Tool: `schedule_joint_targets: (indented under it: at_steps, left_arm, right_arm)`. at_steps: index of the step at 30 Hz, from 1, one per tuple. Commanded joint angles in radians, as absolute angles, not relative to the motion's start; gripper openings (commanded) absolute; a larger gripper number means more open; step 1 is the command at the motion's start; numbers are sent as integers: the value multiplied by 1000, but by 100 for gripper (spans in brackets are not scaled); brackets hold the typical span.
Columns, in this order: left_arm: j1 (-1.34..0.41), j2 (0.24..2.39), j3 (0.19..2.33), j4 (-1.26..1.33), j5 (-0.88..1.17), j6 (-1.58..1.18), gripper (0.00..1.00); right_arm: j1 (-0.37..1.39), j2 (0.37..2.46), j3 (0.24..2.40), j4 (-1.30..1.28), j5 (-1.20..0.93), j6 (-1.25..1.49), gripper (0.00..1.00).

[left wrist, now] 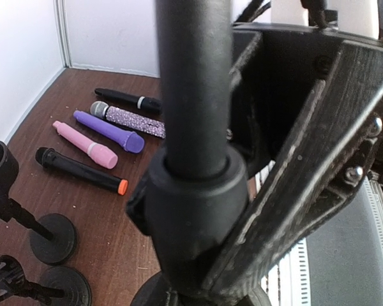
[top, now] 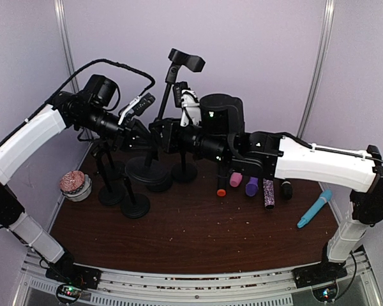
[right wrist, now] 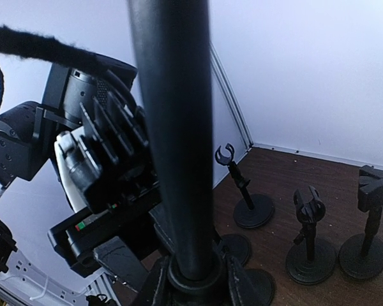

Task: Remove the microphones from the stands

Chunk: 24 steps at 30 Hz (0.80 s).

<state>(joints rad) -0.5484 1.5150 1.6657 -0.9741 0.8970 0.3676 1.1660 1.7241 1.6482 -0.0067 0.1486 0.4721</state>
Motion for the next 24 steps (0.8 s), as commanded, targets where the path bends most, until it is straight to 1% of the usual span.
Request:
schedule_joint_targets:
  at_steps: [1, 5, 12, 16, 19, 20, 22, 24]
  left_arm:
    - [-548, 1489, 1695, -942, 1008, 395, 0]
    - [-548, 1488, 1714, -1029, 1136, 458, 0]
    - [-547, 1490, 1728, -1066, 1304, 447, 0]
    - [-547, 1493, 1733, -1067, 1384, 426, 0]
    - [-547, 1493, 1736, -1068, 1420, 414, 0]
    - [-547, 1495, 1738, -1068, 1424, 413, 0]
    - [-546, 1494, 1738, -1068, 1421, 411, 0]
    - [-547, 1494, 1738, -1067, 1408, 414, 0]
  right_arm:
    - [1141, 1675, 1589, 184, -61, 482, 2]
    - [1114, 1625, 1508, 403, -335, 521, 1]
    - [1083, 1608, 1459, 649, -669, 627, 0]
    - [1070, 1641, 1458, 871, -856, 798, 0]
    - [1059, 1675, 1466, 1036, -941, 951, 0]
    - [1055, 1683, 1466, 1080, -954, 988, 1]
    - [1047, 1691, 1466, 1118, -959, 1029, 9]
    - [1037, 1679, 1453, 1069, -932, 997, 17]
